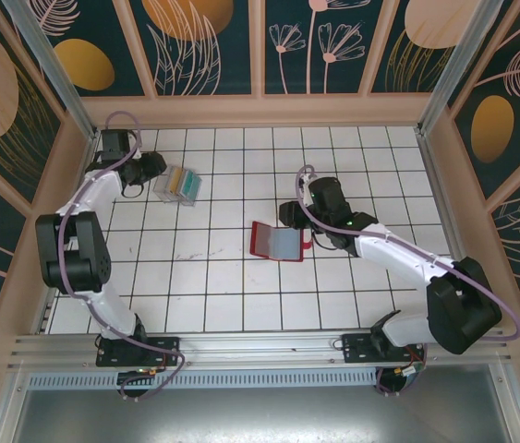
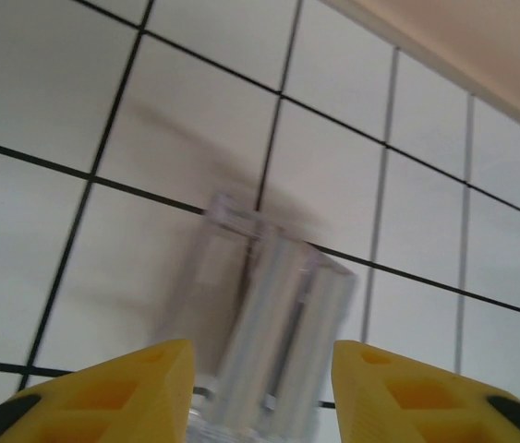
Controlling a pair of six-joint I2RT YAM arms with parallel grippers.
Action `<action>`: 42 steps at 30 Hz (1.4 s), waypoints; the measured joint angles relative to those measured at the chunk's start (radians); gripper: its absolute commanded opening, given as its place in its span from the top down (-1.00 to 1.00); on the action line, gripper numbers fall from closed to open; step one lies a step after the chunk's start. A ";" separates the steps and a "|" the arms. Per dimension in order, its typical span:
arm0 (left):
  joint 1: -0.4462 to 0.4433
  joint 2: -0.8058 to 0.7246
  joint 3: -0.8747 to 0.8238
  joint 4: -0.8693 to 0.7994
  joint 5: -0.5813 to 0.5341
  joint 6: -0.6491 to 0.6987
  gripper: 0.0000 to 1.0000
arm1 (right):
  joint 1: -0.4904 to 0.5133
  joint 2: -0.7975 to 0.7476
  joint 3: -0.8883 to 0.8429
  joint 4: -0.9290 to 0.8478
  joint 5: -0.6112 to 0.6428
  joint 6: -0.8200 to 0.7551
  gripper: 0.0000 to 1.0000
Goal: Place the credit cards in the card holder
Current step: Move the storage box to the top-center of the table.
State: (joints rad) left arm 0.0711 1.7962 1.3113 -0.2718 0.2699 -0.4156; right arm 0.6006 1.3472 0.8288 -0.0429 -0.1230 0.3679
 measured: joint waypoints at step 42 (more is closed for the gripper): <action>-0.013 0.087 -0.108 0.119 0.066 -0.051 0.88 | -0.081 0.028 -0.011 0.043 -0.068 0.054 0.23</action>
State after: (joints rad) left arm 0.0586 1.8828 1.2030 -0.1532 0.3363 -0.4664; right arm 0.5194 1.3754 0.8173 0.0006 -0.1913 0.4221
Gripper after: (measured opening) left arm 0.071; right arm 0.387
